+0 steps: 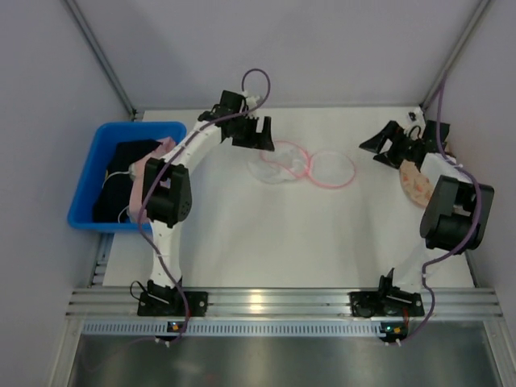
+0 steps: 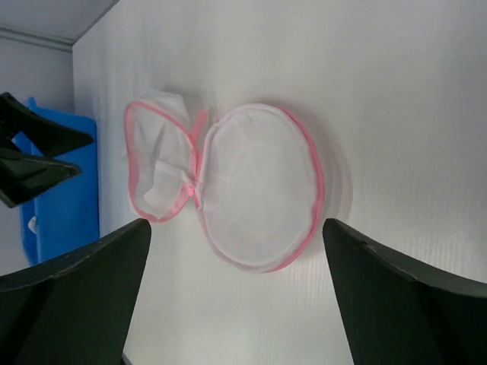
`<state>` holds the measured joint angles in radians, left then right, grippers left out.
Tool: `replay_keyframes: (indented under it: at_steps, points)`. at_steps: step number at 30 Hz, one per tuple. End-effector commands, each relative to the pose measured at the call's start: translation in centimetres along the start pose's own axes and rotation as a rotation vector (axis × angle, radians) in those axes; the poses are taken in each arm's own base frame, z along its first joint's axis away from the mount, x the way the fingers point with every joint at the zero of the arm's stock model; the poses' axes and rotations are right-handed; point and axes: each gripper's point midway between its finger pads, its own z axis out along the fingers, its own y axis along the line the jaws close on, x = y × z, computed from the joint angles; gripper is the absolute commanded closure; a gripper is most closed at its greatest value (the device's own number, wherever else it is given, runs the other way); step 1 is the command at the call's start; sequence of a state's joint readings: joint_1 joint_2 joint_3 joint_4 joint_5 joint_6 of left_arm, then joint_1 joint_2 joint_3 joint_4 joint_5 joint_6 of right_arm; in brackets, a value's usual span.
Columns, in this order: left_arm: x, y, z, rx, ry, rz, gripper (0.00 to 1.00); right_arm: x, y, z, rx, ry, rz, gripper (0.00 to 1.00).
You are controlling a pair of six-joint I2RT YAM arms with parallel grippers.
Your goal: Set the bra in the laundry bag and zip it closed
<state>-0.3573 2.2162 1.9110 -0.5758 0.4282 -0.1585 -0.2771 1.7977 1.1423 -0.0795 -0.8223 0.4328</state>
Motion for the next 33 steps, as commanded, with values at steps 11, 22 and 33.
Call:
replay_keyframes:
  at_steps: [11,22,33]
  points:
    - [-4.9,-1.7,-24.1,-0.215,-0.357,0.138,0.02,-3.6,12.3,-10.3,0.091,-0.041,-0.487,0.00]
    - [4.7,14.3,-34.5,-0.556,-0.246,-0.044,0.02,-0.3,12.0,-12.0,0.368,0.029,-0.920,0.00]
    - [13.2,20.8,-30.9,-0.576,0.047,-0.048,0.18,2.9,11.3,-9.1,0.239,0.125,-0.778,0.01]
